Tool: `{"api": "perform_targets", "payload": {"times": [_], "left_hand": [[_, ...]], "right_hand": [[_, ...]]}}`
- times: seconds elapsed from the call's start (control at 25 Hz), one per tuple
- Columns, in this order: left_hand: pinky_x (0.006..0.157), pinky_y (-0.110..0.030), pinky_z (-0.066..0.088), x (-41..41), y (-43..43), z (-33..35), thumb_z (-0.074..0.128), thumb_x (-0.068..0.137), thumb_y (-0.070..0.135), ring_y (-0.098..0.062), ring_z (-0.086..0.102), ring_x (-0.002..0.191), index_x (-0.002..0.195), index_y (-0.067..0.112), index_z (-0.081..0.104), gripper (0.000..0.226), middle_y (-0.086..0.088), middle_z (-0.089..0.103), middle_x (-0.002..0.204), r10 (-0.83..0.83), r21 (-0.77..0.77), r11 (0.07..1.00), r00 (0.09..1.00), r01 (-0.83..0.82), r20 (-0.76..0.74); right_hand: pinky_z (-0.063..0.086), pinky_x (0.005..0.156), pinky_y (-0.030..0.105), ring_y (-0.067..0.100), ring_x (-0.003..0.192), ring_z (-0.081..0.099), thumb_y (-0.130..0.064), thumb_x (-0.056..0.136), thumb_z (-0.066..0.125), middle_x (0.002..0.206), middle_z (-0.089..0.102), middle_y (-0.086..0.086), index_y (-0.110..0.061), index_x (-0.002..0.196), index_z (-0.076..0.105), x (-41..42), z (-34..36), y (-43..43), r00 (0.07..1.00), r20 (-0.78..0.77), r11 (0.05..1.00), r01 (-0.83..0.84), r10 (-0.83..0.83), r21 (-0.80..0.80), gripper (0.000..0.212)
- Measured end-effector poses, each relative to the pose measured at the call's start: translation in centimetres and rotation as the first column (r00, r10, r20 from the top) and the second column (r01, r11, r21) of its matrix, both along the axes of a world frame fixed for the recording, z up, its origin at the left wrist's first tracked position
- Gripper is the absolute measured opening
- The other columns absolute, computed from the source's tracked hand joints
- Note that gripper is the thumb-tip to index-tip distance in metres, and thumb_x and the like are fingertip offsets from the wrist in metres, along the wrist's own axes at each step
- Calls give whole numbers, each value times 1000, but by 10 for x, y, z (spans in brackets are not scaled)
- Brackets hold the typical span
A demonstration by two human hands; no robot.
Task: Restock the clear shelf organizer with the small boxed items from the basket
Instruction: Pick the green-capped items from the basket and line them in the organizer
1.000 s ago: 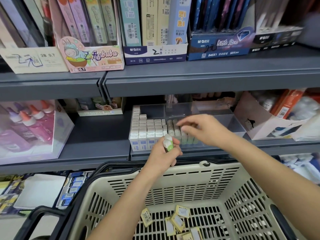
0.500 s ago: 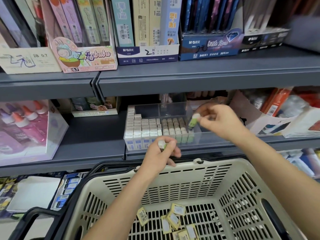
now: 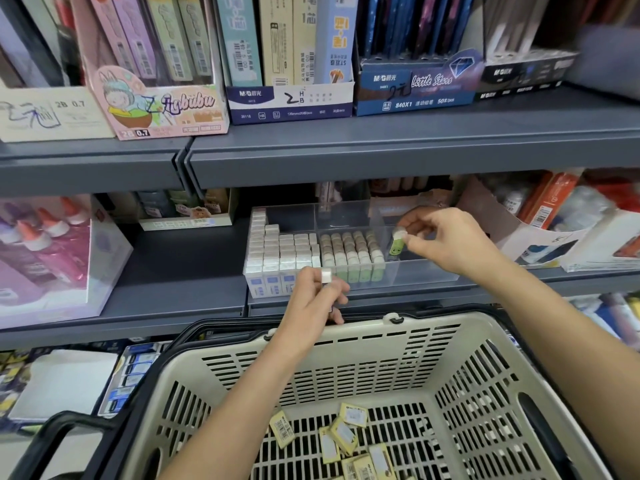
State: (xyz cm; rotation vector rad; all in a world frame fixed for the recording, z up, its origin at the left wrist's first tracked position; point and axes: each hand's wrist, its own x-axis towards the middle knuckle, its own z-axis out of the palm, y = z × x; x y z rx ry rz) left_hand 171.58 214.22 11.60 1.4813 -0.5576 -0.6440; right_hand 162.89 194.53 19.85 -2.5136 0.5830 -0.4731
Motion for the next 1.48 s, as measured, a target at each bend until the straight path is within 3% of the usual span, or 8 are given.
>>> {"api": "perform_targets", "payload": {"times": [0.24, 0.36, 0.48, 0.72, 0.92, 1.08, 1.24, 1.48], "left_hand": [[72, -23, 56, -4, -3, 1, 56, 91, 10, -7, 59, 85, 95, 24, 59, 15, 3, 61, 93, -41, -64, 997, 997, 46, 67], [71, -21, 54, -2, -3, 0, 54, 91, 6, -3, 63, 84, 98, 24, 61, 20, 1, 62, 92, -46, -82, 995, 999, 48, 29], [68, -19, 54, -1, -4, -1, 53, 92, 5, -1, 66, 83, 99, 19, 62, 18, 2, 67, 91, -44, -75, 996, 999, 43, -10], [64, -20, 56, -3, -6, 1, 54, 91, 4, 3, 65, 81, 97, 23, 63, 23, 6, 68, 89, -126, -35, 991, 991, 128, 50], [75, -24, 57, -3, -4, -1, 58, 89, 5, -2, 64, 97, 101, 24, 62, 23, 6, 67, 103, -97, -50, 994, 995, 97, 8], [78, -26, 56, -3, -3, -1, 58, 89, 6, -9, 63, 104, 99, 24, 63, 20, 1, 67, 108, -89, -27, 996, 995, 91, 50], [76, -23, 55, -5, -3, -1, 59, 89, 7, -11, 64, 101, 94, 24, 65, 18, 1, 68, 104, -77, -21, 997, 995, 79, 60], [75, -22, 55, -4, -3, -1, 59, 89, 8, -10, 65, 98, 91, 26, 65, 19, 3, 69, 102, -85, -24, 996, 995, 87, 58]], "right_hand": [[34, 59, 11, 10, 71, 54, -16, 82, 65, 79, 64, -4, -17, 94, 71, 3, -15, 2, 978, -196, 994, -88, 74, -63, 14], [38, 77, 17, 13, 85, 57, -17, 87, 59, 98, 69, 2, -16, 105, 70, 2, -19, 4, 964, -250, 987, -125, 96, -104, 21], [42, 88, 24, 15, 93, 56, -21, 89, 57, 97, 64, 3, -22, 112, 67, 0, -18, 14, 977, -178, 982, -138, 113, -131, 25], [44, 71, 14, 4, 74, 57, -23, 85, 64, 80, 66, -8, -23, 92, 68, -2, -19, 56, 943, -35, 941, -328, 331, 81, 9], [46, 76, 20, 6, 78, 60, -23, 85, 63, 82, 67, -10, -26, 87, 67, -2, 0, 27, 982, 61, 978, -186, 181, 96, 5], [34, 63, 3, 7, 75, 58, -20, 86, 62, 76, 64, -11, -22, 87, 67, 2, 10, -1, 990, 136, 999, 37, -34, -18, 5], [38, 70, 23, 24, 84, 62, -21, 89, 58, 90, 71, 4, -16, 94, 68, 7, -4, -6, 999, 35, 985, 8, -2, -173, 12], [48, 78, 33, 29, 85, 63, -24, 89, 58, 94, 71, 5, -16, 98, 66, 12, -8, -9, 999, 17, 974, -42, 47, -223, 15]]}}
